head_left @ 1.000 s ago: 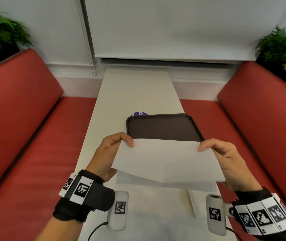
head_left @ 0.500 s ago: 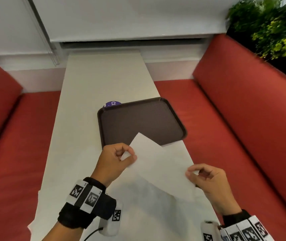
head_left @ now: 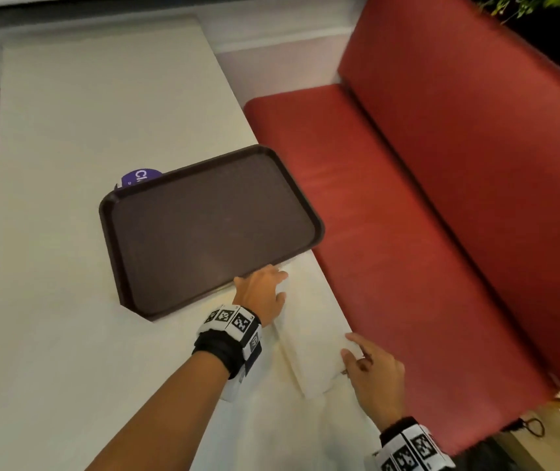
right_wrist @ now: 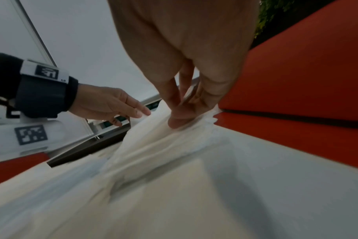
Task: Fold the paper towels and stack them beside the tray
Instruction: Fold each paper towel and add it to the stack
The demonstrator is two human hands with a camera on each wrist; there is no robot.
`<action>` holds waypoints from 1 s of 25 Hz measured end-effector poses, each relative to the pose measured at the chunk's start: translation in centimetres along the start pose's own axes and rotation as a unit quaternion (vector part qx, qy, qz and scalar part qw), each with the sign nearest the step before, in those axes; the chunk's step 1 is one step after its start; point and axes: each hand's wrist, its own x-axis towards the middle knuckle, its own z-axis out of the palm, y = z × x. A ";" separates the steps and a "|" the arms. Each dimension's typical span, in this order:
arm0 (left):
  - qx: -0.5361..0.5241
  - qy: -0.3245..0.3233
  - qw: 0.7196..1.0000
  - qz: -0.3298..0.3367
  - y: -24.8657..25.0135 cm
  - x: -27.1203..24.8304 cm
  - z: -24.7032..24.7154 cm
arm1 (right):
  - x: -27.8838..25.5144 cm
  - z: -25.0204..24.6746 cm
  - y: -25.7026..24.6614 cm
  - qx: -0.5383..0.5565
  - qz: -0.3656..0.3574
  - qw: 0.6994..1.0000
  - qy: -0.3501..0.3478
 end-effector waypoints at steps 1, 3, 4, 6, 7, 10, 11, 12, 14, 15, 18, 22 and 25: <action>0.027 -0.023 0.999 0.002 0.0 0.5 0.4 | 0.3 0.3 0.2 -0.004 0.007 1.000 -0.004; 0.066 -0.062 0.996 0.003 -0.1 1.3 1.2 | 0.8 1.0 0.6 -0.036 -0.001 0.999 -0.006; 0.080 -0.073 0.994 0.000 -0.2 1.5 1.6 | 0.8 1.2 0.8 -0.057 -0.010 0.998 -0.007; 0.079 -0.069 0.994 -0.005 -0.3 1.5 1.8 | 0.7 1.3 1.2 -0.091 -0.025 0.995 -0.020; 0.064 -0.057 0.996 -0.008 -0.4 1.1 1.7 | 0.5 1.2 1.3 -0.111 -0.034 0.993 -0.024; -0.040 0.032 0.998 -0.021 -1.5 -2.1 0.4 | -0.4 0.3 0.3 -0.146 -0.078 0.986 0.017; -0.090 0.061 0.994 -0.032 -2.5 -4.2 -0.2 | -0.9 0.1 -0.6 -0.141 -0.106 0.984 0.038; -0.144 0.077 0.985 -0.050 -3.6 -6.8 -0.7 | -1.4 0.1 -1.7 -0.135 -0.134 0.981 0.046; -0.229 0.077 0.964 -0.107 -6.6 -13.1 -1.1 | -2.6 1.2 -3.8 -0.134 -0.183 0.974 0.023; -0.253 0.070 0.954 -0.148 -8.1 -16.6 -1.0 | -3.2 2.5 -4.8 -0.138 -0.203 0.969 -0.007; -0.291 0.045 0.918 -0.266 -11.5 -26.0 0.3 | -4.4 7.9 -7.2 -0.165 -0.227 0.947 -0.155; -0.354 0.073 0.843 -0.399 -14.4 -36.4 3.0 | -6.3 16.8 -11.9 -0.285 -0.256 0.874 -0.299; -0.473 0.103 0.761 -0.432 -15.9 -41.6 4.1 | -6.6 22.0 -15.8 -0.324 -0.251 0.868 -0.281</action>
